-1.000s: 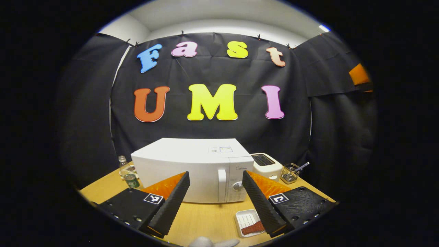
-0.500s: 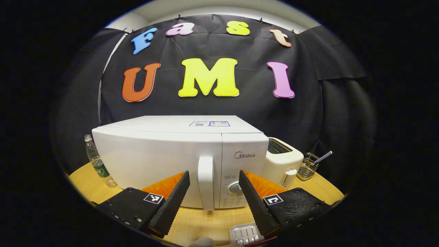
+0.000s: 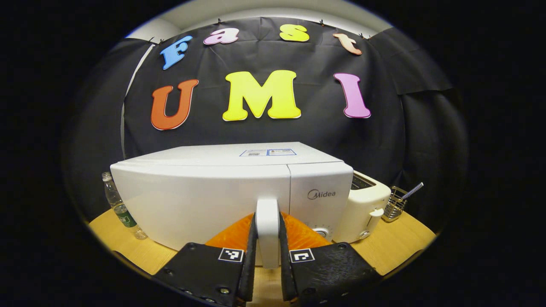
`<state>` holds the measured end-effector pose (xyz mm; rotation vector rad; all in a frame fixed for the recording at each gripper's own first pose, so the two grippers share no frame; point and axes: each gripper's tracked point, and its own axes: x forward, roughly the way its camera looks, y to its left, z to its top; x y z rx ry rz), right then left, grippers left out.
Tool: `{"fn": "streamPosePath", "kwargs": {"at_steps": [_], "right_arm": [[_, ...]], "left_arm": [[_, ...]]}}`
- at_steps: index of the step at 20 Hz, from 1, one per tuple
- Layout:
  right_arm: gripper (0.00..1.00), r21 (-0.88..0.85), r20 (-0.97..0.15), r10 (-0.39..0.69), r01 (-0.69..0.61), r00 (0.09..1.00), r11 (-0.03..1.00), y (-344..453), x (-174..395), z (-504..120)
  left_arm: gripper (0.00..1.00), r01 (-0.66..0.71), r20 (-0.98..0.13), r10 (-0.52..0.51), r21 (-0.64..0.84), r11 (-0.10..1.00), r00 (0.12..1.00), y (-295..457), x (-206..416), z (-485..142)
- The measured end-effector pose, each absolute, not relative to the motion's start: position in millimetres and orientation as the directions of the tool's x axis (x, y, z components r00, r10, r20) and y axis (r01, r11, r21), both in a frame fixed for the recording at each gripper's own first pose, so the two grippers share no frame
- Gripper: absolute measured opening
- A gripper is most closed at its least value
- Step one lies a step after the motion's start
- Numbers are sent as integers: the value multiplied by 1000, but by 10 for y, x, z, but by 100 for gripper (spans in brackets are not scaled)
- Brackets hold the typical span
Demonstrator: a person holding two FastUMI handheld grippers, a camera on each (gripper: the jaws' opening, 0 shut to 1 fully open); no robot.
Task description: Open the microwave oven with the left hand, put the food in, and close the microwave oven.
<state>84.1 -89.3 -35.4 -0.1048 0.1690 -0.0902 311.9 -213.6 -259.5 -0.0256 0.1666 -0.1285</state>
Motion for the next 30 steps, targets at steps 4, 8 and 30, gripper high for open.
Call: {"fn": "streamPosePath", "kwargs": {"at_steps": [4, 8, 30], "right_arm": [[100, -104, -166, -91, 75, 982, 992, -874, 842, -346], [100, -112, -156, -77, 60, 985, 992, -825, 816, -292], [100, -94, -157, 158, -174, 975, 980, 548, 329, -434]], "left_arm": [[9, 132, -176, -135, -33, 991, 975, -2119, 3090, -2596], [9, 142, -199, -149, -53, 989, 969, -2099, 2972, -2610], [10, -2, -295, 18, 55, 999, 955, -32, 795, -2921]]}}
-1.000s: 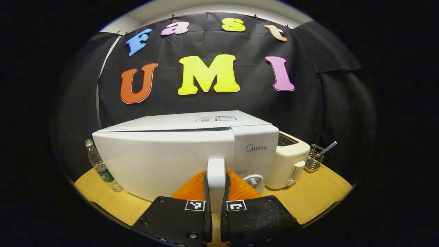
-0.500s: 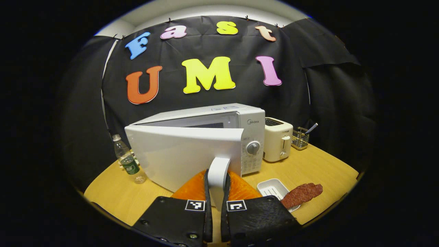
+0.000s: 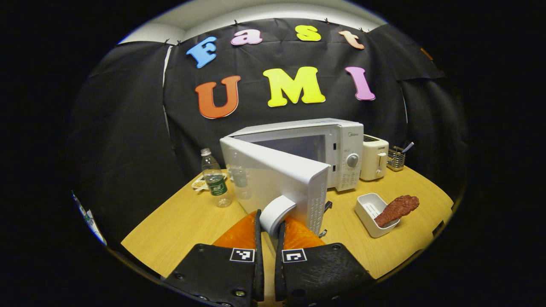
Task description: Open the microwave oven with the left hand, put the food in, and close the microwave oven.
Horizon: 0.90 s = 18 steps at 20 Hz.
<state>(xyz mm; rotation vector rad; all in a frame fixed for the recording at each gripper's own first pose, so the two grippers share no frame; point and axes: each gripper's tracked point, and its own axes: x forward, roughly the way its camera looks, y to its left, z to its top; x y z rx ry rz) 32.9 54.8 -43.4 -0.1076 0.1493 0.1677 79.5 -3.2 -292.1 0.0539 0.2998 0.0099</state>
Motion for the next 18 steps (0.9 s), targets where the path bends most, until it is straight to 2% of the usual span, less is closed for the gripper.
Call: {"fn": "streamPosePath", "kwargs": {"at_steps": [2, 4, 5, 7, 8, 9, 11, 14, 15, 18], "right_arm": [[100, -83, -155, 164, -179, 974, 980, 606, 283, -435], [100, -72, -158, 167, -180, 973, 981, 651, 249, -454], [96, -66, -160, 169, -181, 973, 981, 677, 232, -464], [96, -56, -167, 175, -187, 970, 981, 747, 204, -497], [100, -54, -168, 181, -192, 969, 980, 785, 175, -508], [100, -56, -170, 186, -198, 968, 979, 824, 161, -512], [100, -67, -171, 191, -204, 967, 977, 874, 135, -521], [100, -67, -168, 191, -204, 967, 977, 885, 113, -533], [100, -67, -166, 189, -202, 968, 977, 884, 113, -527], [96, -63, -171, 190, -203, 967, 977, 905, 104, -561]], "left_arm": [[10, -49, -308, 60, 45, 998, 950, 247, 703, -2960], [10, -62, -326, 60, 4, 998, 943, 409, 641, -3009], [10, -62, -336, 53, -15, 998, 940, 462, 610, -3019], [10, -49, -343, 35, -32, 998, 939, 509, 583, -3028], [11, -49, -344, 31, -43, 998, 938, 520, 577, -3021], [11, -63, -342, 42, -50, 997, 939, 593, 586, -3023], [18, -76, -335, 54, -54, 996, 941, 656, 560, -3020], [94, -77, -338, 55, -54, 996, 939, 750, 569, -3044], [98, -82, -336, 64, -38, 996, 940, 788, 547, -3026], [97, -95, -343, 77, -37, 995, 936, 870, 517, -3038]]}}
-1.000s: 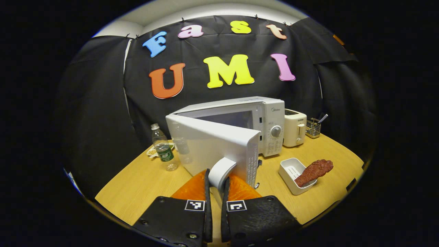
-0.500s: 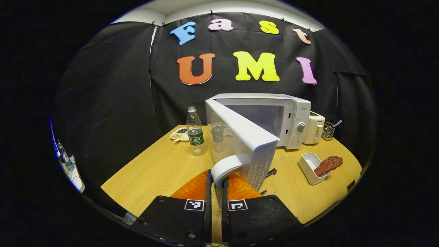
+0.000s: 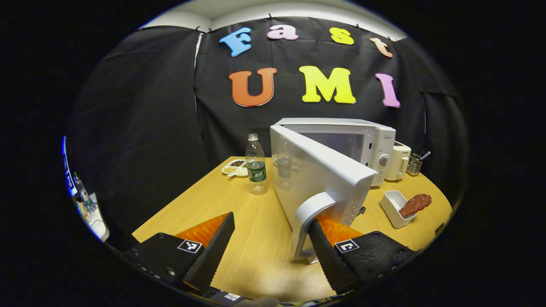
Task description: Open the microwave oven with the left hand, put the food in, and close the microwave oven.
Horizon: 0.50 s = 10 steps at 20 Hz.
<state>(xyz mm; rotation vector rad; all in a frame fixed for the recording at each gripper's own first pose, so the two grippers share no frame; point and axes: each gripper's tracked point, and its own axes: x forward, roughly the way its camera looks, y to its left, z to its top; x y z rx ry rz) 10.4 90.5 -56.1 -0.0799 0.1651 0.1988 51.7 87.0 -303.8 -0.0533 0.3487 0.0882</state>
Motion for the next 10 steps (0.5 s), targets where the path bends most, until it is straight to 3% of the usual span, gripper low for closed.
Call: {"fn": "streamPosePath", "kwargs": {"at_steps": [2, 10], "right_arm": [[100, -60, -176, 193, -206, 965, 977, 921, 103, -592], [100, -53, -190, 222, -236, 956, 970, 1124, 118, -666]], "left_arm": [[97, -93, -350, 73, -41, 995, 934, 913, 496, -3037], [96, -105, -355, 93, -16, 994, 930, 1291, 277, -3050]]}}
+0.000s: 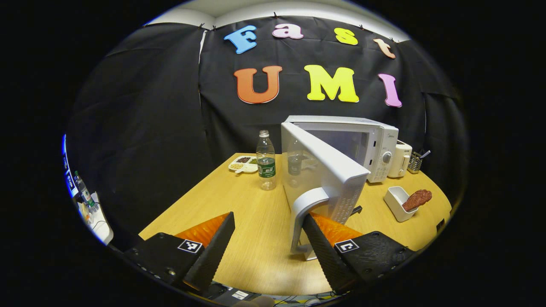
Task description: Open the microwave oven with the left hand, put the food in, and close the microwave oven.
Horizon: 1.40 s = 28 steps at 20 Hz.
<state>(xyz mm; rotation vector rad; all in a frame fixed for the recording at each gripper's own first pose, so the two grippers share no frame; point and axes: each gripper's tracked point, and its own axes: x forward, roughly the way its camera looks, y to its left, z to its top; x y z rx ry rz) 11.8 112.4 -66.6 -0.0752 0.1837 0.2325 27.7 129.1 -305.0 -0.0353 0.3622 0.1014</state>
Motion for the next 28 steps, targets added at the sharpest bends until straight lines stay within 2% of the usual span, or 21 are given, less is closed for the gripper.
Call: {"fn": "streamPosePath", "kwargs": {"at_steps": [2, 3, 4, 7, 12, 13, 14, 15, 16, 17, 18, 20, 21, 22, 28], "right_arm": [[100, -45, -192, 233, -246, 953, 968, 1196, 128, -688], [96, -42, -194, 238, -250, 952, 967, 1230, 134, -701], [100, -42, -198, 242, -254, 950, 966, 1258, 144, -728], [100, -38, -210, 260, -274, 942, 961, 1358, 144, -773], [100, -24, -207, 263, -273, 942, 962, 1356, 190, -825], [100, -23, -209, 260, -271, 943, 962, 1332, 199, -850], [96, -24, -215, 253, -264, 943, 964, 1284, 218, -906], [96, -23, -221, 249, -260, 943, 965, 1228, 236, -972], [100, -17, -230, 239, -249, 943, 968, 1148, 251, -1056], [96, -1, -239, 237, -244, 942, 970, 1080, 272, -1148], [100, 15, -247, 236, -239, 940, 971, 1014, 287, -1272], [95, 23, -286, 223, -226, 932, 974, 853, 336, -1576], [95, 23, -309, 217, -221, 926, 975, 766, 364, -1749], [100, 30, -336, 220, -224, 916, 974, 707, 394, -1925], [100, 168, -488, 271, -216, 830, 962, 434, 715, -3059]], "left_arm": [[96, -164, -361, 158, 14, 986, 919, 1596, 205, -3090], [96, -188, -368, 179, 12, 982, 913, 1729, 170, -3110], [97, -212, -377, 199, 8, 977, 905, 1858, 129, -3134], [97, -263, -377, 248, 11, 965, 893, 2133, 31, -3127], [97, -267, -359, 261, 35, 963, 896, 2227, -139, -3037], [97, -260, -358, 255, 36, 965, 898, 2182, -164, -3005], [96, -256, -354, 250, 32, 966, 901, 2149, -193, -2963], [97, -248, -348, 241, 23, 968, 906, 2101, -214, -2901], [96, -238, -339, 228, 13, 971, 913, 2017, -233, -2832], [96, -226, -331, 215, 4, 974, 919, 1938, -255, -2773], [96, -207, -326, 192, -9, 978, 926, 1827, -260, -2718], [96, -170, -313, 157, -12, 985, 937, 1592, -241, -2614], [96, -150, -306, 139, -13, 989, 942, 1474, -215, -2557], [96, -131, -300, 121, -13, 991, 946, 1348, -189, -2506], [96, -56, -299, 49, -13, 998, 953, 716, 87, -2240]]}}
